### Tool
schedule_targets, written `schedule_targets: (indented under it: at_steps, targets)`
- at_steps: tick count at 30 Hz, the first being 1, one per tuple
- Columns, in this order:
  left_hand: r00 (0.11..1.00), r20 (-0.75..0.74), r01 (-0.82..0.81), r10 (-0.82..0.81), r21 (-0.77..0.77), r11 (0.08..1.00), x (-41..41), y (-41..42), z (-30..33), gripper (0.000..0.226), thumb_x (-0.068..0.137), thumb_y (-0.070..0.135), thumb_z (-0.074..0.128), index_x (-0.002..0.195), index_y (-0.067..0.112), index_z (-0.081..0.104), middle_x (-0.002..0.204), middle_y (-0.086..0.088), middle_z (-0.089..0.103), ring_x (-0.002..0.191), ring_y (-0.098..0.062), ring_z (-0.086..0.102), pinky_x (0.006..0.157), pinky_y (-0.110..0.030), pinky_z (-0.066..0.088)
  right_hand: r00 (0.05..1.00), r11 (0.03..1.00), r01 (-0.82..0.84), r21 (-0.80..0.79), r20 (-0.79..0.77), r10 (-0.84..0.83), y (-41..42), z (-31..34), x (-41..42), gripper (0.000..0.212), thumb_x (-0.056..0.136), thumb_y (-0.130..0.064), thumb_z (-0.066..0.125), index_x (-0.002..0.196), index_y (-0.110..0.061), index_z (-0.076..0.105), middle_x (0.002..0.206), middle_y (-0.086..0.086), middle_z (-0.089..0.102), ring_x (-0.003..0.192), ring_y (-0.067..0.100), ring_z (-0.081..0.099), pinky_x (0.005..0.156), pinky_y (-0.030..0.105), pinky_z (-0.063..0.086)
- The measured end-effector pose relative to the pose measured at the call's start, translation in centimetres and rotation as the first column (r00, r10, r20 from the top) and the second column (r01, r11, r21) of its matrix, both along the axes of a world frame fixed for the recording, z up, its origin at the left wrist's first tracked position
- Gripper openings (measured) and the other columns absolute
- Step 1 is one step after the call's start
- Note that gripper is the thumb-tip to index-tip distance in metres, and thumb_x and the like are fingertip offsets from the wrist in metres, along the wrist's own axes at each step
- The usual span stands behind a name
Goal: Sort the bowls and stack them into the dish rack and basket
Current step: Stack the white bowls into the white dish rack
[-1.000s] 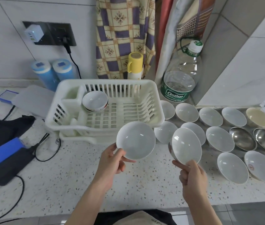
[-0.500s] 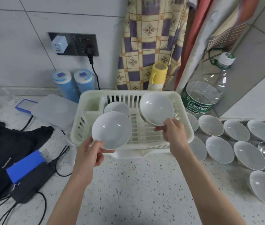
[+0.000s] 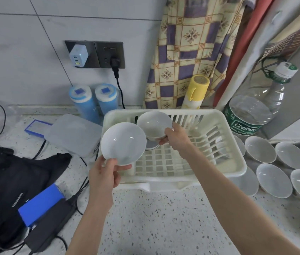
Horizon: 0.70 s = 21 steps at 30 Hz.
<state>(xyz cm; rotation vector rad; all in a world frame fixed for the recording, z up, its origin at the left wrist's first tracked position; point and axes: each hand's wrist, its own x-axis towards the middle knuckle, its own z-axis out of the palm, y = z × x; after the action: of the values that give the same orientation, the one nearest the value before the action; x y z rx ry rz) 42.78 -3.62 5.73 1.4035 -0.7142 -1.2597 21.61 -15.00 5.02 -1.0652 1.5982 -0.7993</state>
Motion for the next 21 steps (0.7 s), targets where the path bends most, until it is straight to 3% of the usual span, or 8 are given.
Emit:
schedule_targets:
  at_steps: [5, 12, 15, 21]
  targets:
    - [0.999, -0.028, -0.043, 0.043, -0.004, 0.999, 0.1, -1.4, 0.3, 0.019, 0.091, 0.010, 0.053, 0.108, 0.010, 0.062, 0.080, -0.016, 0.076, 0.036, -0.009, 0.028, 0.035, -0.016, 0.025, 0.996, 0.997, -0.065, 0.034, -0.058, 0.067, -0.6, -1.1, 0.2, 0.047, 0.090, -0.008, 0.037, 0.136, -0.011, 0.045, 0.076, 0.008, 0.067, 0.038, 0.004, 0.058, 0.031, 0.008, 0.031]
    - [1.000, 0.008, 0.003, -0.003, -0.025, 1.000, -0.6, -4.2, 0.7, 0.026, 0.087, 0.018, 0.053, 0.111, 0.012, 0.061, 0.080, -0.012, 0.077, 0.037, -0.009, 0.030, 0.036, -0.016, 0.028, 0.992, 0.990, -0.124, 0.060, -0.025, 0.126, -0.6, -1.6, 0.4, 0.034, 0.087, -0.004, 0.036, 0.117, -0.012, 0.052, 0.048, -0.004, 0.066, 0.031, 0.001, 0.048, 0.031, 0.008, 0.031]
    - [0.998, 0.004, 0.055, -0.055, -0.034, 0.998, -1.1, -5.5, 0.7, 0.031, 0.081, 0.025, 0.052, 0.109, 0.013, 0.060, 0.082, -0.012, 0.078, 0.038, -0.010, 0.029, 0.037, -0.018, 0.026, 0.991, 0.989, -0.128, 0.077, -0.027, 0.130, -0.7, -1.8, 0.4, 0.035, 0.087, -0.005, 0.036, 0.118, -0.012, 0.050, 0.051, -0.001, 0.068, 0.032, 0.002, 0.050, 0.030, 0.012, 0.029]
    - [0.992, -0.103, 0.076, -0.078, -0.016, 0.997, -2.5, -7.9, 0.7, 0.018, 0.090, 0.017, 0.050, 0.101, 0.012, 0.063, 0.083, -0.015, 0.077, 0.039, -0.009, 0.027, 0.039, -0.018, 0.024, 0.990, 0.985, -0.134, 0.106, 0.058, 0.128, -0.5, -1.9, 0.6, 0.033, 0.087, -0.001, 0.037, 0.112, -0.015, 0.053, 0.054, 0.004, 0.070, 0.033, 0.002, 0.052, 0.031, 0.013, 0.027]
